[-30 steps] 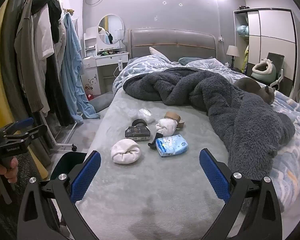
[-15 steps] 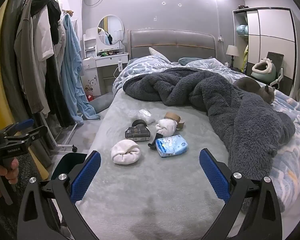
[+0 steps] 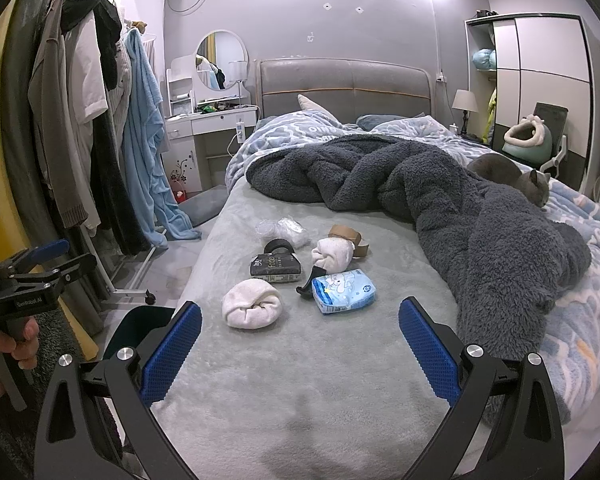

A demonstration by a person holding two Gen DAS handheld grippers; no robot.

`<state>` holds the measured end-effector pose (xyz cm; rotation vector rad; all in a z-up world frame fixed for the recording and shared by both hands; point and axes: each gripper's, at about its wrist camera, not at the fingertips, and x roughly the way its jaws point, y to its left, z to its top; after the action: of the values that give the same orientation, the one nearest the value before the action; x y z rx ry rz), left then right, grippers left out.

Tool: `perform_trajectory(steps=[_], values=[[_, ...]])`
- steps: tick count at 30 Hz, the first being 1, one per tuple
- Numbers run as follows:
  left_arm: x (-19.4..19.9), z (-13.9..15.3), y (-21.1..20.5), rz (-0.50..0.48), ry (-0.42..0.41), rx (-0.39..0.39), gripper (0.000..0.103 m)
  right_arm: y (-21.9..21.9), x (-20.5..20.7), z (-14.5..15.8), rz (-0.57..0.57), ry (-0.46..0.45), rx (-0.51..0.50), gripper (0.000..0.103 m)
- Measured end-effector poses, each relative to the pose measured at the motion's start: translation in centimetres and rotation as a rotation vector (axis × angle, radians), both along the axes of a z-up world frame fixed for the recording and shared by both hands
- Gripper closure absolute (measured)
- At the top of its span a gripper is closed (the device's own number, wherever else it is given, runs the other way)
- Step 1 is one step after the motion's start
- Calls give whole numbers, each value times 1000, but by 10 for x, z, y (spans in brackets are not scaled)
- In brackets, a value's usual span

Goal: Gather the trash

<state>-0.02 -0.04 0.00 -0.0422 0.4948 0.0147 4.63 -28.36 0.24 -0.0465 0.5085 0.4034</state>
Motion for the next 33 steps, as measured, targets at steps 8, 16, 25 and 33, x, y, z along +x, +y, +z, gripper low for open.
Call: perform_trajectory(steps=[8,16,25,33], values=[[0,0,0,0,0,0,3,0,0,0,0,0,1,3],[0,0,0,0,1,0,3,0,0,0,0,0,2,3],[0,0,0,0,3,-1,3,0,0,0,0,0,2,3],[0,1,0,-7,3,-5,3,1,0,1,2,3,5,3]])
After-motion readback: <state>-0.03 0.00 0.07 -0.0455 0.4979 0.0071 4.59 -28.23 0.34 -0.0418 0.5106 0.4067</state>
